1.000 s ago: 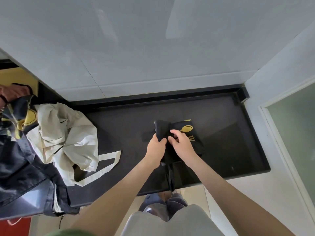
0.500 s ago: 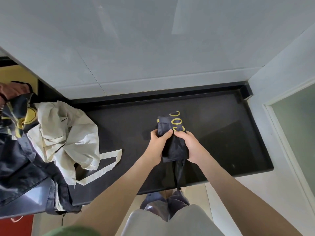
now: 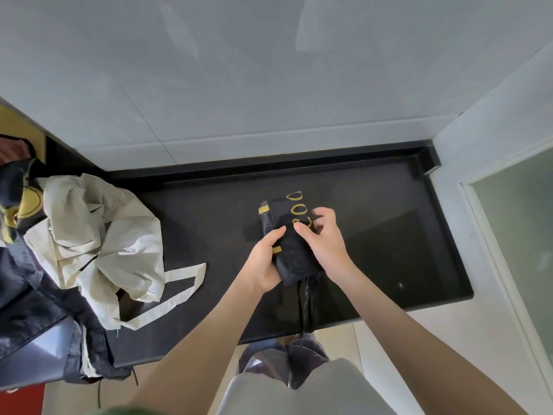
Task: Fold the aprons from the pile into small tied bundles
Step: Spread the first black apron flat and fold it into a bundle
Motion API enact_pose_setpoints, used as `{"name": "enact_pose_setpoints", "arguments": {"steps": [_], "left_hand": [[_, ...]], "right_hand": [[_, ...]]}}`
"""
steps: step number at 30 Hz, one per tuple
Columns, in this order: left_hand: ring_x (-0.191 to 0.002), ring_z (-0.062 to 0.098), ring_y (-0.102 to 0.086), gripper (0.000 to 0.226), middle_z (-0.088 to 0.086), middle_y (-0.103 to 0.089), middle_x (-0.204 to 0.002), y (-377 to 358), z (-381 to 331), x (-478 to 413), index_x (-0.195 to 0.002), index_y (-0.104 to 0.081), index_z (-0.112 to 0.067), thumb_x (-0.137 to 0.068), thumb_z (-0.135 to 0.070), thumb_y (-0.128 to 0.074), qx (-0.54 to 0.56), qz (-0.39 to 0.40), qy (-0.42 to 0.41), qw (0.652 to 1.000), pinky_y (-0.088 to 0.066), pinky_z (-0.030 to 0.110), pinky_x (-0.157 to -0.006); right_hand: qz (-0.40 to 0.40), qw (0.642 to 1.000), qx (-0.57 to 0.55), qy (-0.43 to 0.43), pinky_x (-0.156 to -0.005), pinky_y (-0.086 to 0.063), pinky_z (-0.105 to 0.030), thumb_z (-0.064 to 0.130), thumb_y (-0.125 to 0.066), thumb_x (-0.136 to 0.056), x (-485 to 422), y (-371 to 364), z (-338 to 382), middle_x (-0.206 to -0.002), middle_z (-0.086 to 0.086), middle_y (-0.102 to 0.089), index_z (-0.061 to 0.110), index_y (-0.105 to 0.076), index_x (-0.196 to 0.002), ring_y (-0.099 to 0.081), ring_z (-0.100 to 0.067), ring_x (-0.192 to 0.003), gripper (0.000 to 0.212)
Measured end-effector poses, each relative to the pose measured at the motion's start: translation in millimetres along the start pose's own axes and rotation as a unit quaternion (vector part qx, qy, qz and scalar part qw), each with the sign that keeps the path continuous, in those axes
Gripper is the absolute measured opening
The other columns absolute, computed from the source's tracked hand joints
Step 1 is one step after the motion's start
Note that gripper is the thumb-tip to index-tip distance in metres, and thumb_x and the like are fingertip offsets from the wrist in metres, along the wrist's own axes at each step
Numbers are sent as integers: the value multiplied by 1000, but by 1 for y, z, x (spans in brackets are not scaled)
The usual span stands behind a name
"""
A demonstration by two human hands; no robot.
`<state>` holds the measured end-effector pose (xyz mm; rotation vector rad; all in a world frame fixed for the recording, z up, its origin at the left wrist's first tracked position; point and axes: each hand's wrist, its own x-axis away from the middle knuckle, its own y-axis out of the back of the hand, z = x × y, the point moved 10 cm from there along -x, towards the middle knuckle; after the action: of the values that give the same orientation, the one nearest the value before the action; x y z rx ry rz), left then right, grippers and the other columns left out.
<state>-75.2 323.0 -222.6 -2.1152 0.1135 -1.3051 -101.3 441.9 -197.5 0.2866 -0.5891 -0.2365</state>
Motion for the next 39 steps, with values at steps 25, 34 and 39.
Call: {"name": "enact_pose_setpoints", "arguments": {"steps": [25,34,39], "left_hand": [[-88,22,-68,38,6,-72,-93,-95,-171,84,-95,-66,-8,-87,-45,-64,-589,-38,-279,757,-55,40,-85],[-81,21,-63,36,14,-69,-89,-111,-178,124,-88,-61,-3,-90,-39,-62,-517,-20,-321,793,-52,44,-81],[-69,12,-56,34,-1,-60,-75,-138,-171,145,-79,-56,-12,-91,-43,-60,-603,-6,-341,721,-43,28,-68]], "right_hand": [[258,956,100,102,-56,-46,-20,34,-59,-94,49,21,135,-84,12,-72,21,-67,-102,-68,-8,-73,18],[366,929,25,46,-90,-48,-31,27,-55,-96,64,32,136,-117,-4,-69,11,-63,-119,-65,-20,-109,29],[384,923,-10,23,-87,-52,-26,35,-60,-82,78,22,153,-110,-1,-72,14,-64,-112,-67,-16,-102,36]]}}
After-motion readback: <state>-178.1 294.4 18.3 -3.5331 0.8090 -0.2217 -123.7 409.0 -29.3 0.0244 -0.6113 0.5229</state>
